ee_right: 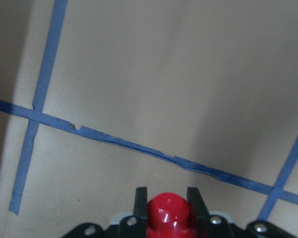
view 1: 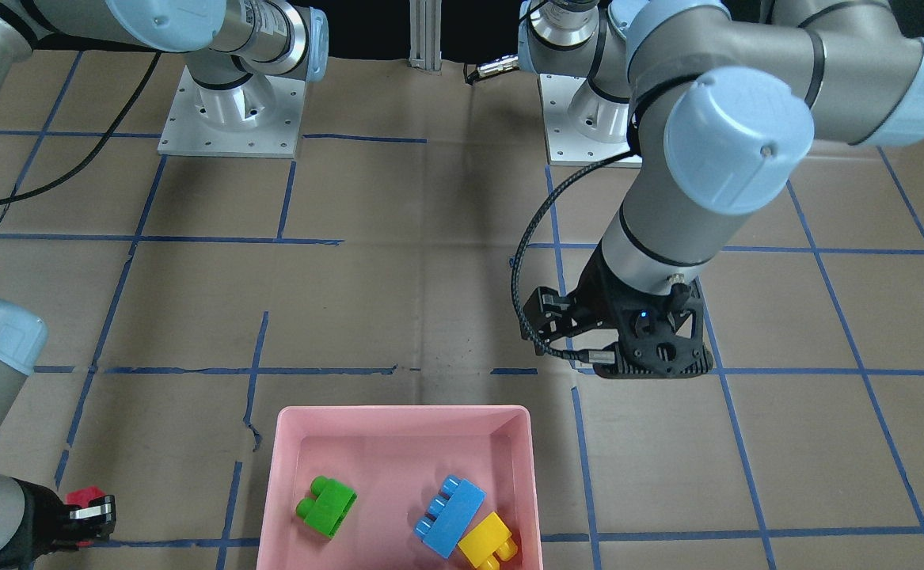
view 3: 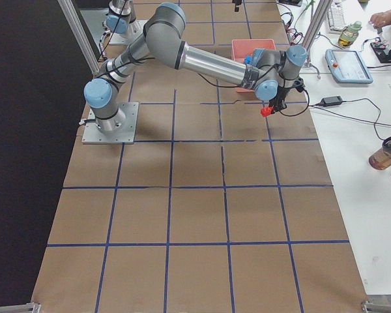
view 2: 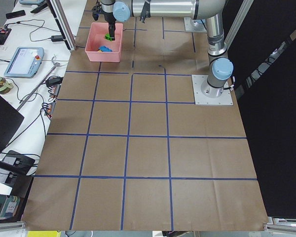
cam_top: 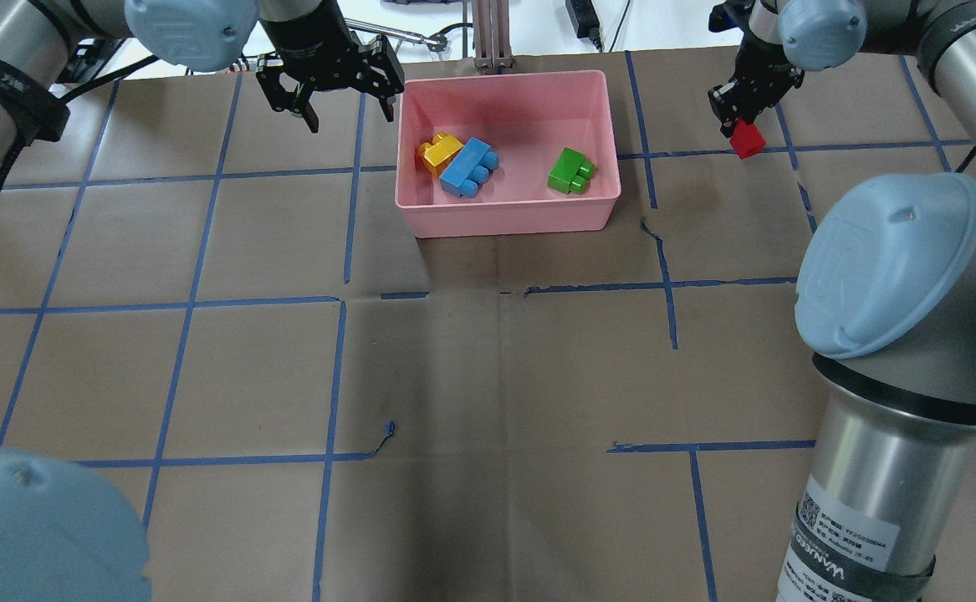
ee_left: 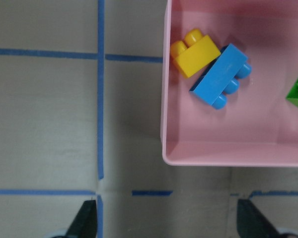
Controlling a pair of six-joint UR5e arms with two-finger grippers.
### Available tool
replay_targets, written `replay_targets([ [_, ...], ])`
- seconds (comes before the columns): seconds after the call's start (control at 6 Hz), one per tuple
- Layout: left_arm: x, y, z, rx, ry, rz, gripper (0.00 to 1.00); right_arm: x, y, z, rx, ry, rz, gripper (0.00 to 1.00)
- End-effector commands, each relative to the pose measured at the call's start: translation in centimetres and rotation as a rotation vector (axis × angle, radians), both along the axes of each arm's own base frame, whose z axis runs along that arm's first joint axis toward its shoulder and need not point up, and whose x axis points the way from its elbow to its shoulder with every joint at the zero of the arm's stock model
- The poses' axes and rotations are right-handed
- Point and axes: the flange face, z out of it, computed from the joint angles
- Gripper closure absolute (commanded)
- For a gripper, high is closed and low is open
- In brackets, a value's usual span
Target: Put all blocks into box
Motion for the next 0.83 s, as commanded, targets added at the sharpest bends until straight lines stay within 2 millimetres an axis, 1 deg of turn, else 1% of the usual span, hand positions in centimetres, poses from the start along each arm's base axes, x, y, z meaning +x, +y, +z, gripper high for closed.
replay_targets([
  [0.0,0.8,4.6,5.0,0.002,-0.034,-0.015,0.01,5.0,1.8,8.4,-0.102,0.013,-0.036,0.91],
  [0.17,0.8,5.8,5.9,-0.010,-0.033,-0.028,0.01,8.9,2.7,9.8,-0.111,0.002,-0.080,0.91],
  [0.33,1.2,6.2,5.9,-0.002,-0.038,-0.027,0.01,14.4,3.8,10.0,-0.118,-0.022,-0.152,0.91],
  [0.5,1.2,7.0,6.2,0.015,-0.040,-0.029,0.01,19.9,4.9,9.7,-0.119,-0.046,-0.231,0.91],
  [0.67,2.2,9.0,6.7,0.062,-0.044,-0.013,0.01,24.5,5.5,7.3,-0.096,-0.054,-0.293,0.91],
])
